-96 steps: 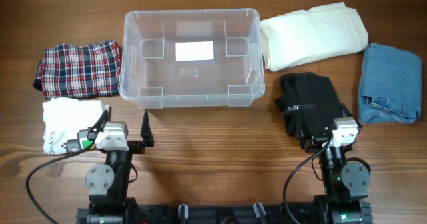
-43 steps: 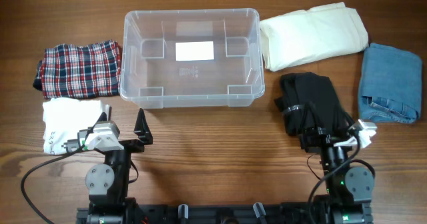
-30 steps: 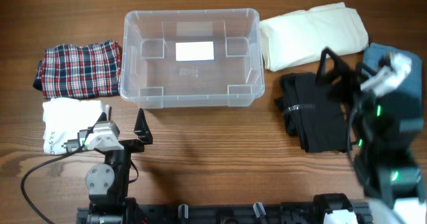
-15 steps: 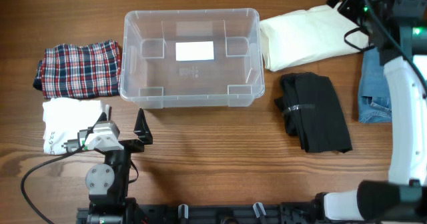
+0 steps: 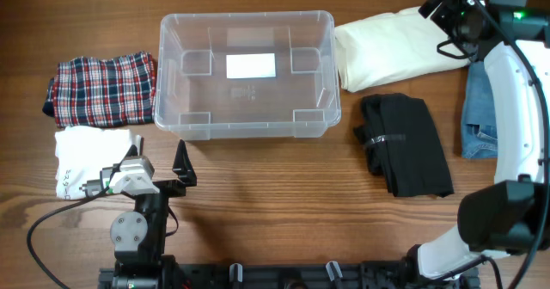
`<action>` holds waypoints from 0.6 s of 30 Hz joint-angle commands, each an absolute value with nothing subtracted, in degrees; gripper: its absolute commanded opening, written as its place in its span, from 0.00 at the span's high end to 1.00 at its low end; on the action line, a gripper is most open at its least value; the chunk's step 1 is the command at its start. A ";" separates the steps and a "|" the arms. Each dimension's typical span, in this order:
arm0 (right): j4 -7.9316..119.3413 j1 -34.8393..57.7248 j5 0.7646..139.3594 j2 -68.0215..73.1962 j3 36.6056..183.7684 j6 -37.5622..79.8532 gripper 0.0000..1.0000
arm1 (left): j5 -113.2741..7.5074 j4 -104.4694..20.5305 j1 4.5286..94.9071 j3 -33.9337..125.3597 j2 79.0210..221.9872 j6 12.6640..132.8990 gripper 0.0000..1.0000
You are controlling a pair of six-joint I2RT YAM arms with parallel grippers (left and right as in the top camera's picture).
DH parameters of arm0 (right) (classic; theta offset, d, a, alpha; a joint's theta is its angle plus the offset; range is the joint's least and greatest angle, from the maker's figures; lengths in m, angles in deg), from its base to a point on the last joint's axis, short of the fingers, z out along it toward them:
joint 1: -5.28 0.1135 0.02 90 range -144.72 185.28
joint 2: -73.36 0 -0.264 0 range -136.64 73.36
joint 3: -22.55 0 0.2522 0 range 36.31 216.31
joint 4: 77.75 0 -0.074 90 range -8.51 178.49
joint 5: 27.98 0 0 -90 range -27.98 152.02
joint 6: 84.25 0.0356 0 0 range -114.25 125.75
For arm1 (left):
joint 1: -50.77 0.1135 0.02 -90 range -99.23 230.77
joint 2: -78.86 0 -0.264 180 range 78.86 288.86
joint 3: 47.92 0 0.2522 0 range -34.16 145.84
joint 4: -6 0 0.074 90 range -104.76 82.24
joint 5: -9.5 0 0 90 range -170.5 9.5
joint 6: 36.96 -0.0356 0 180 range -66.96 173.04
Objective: Pack container
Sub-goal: 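Reach the right gripper over the cream cloth and grasp its edge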
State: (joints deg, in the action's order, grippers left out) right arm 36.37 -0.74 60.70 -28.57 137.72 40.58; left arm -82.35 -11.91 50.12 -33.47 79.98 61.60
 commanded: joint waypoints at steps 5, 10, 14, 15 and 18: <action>32.81 -4.31 69.90 -41.73 137.91 45.38 0.00 | -82.96 -11.71 49.90 -33.85 79.61 62.34 0.00; 32.77 -4.72 72.35 -47.54 137.91 44.71 0.01 | -82.96 -11.69 49.90 -33.85 79.61 62.34 0.00; 35.15 -5.00 71.73 -49.14 137.91 45.28 0.02 | -82.96 -11.69 49.90 -33.85 79.61 62.34 0.00; 35.41 -5.11 71.62 -49.66 137.91 46.30 0.03 | -82.96 -11.69 49.90 -33.85 79.61 62.34 0.00; 36.83 -6.01 72.13 -51.17 137.91 48.18 0.08 | -82.96 -11.69 49.90 -33.85 79.61 62.34 0.00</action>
State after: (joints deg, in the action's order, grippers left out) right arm 35.63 -4.81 70.99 -48.42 137.72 45.69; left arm -82.35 -11.91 50.12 -33.47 79.98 61.60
